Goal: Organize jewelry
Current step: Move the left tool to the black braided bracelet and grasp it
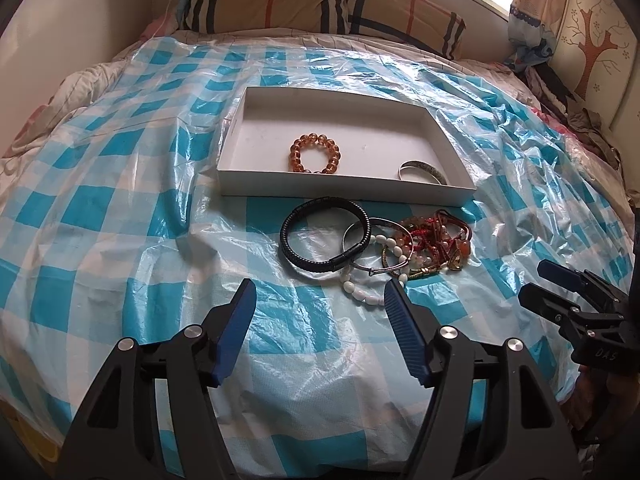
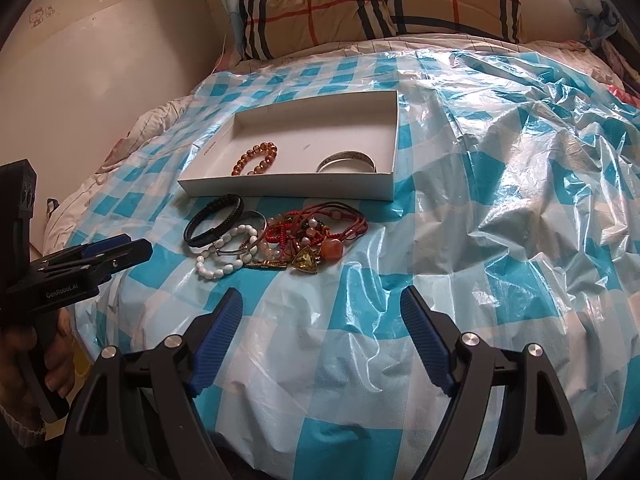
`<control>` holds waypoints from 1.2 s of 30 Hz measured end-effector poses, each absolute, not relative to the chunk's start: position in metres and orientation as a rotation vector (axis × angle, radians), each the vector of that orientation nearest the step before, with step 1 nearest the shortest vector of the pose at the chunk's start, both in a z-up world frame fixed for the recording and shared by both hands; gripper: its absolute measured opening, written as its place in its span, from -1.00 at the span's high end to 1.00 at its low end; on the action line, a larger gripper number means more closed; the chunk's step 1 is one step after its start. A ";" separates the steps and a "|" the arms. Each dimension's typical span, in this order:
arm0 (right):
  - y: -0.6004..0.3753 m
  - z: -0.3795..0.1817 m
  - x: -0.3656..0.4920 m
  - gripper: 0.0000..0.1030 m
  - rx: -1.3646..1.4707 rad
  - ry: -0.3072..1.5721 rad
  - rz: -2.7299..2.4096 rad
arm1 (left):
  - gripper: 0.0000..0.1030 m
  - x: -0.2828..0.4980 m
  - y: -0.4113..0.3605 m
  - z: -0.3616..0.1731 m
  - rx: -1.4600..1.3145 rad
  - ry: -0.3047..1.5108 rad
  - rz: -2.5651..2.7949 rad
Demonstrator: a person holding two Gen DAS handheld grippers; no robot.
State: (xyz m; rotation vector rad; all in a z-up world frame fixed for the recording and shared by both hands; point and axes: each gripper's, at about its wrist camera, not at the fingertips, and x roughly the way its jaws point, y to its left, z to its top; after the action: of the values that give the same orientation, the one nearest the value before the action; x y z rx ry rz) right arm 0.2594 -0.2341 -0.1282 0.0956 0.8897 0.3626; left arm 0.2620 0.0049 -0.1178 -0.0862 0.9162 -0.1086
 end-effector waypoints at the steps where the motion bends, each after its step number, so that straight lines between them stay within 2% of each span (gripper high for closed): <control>1: -0.235 -0.126 0.258 -0.52 0.095 0.886 0.362 | -0.23 0.261 0.004 -0.116 -0.083 0.913 -0.111; 12: -0.242 -0.116 0.247 -0.55 0.093 0.865 0.346 | -0.24 0.257 0.011 -0.109 -0.092 0.899 -0.096; 28: -0.237 -0.125 0.252 -0.55 0.071 0.875 0.345 | -0.24 0.277 0.044 -0.128 -0.081 0.928 -0.027; 36: -0.233 -0.128 0.257 -0.55 0.054 0.872 0.347 | -0.24 0.297 0.032 -0.127 -0.045 0.909 -0.056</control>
State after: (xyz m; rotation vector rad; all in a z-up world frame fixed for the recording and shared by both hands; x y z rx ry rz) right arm 0.2571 -0.2332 -0.1277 0.0539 0.8724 0.3465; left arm 0.2974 0.0320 -0.1270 -0.0451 0.9093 -0.0560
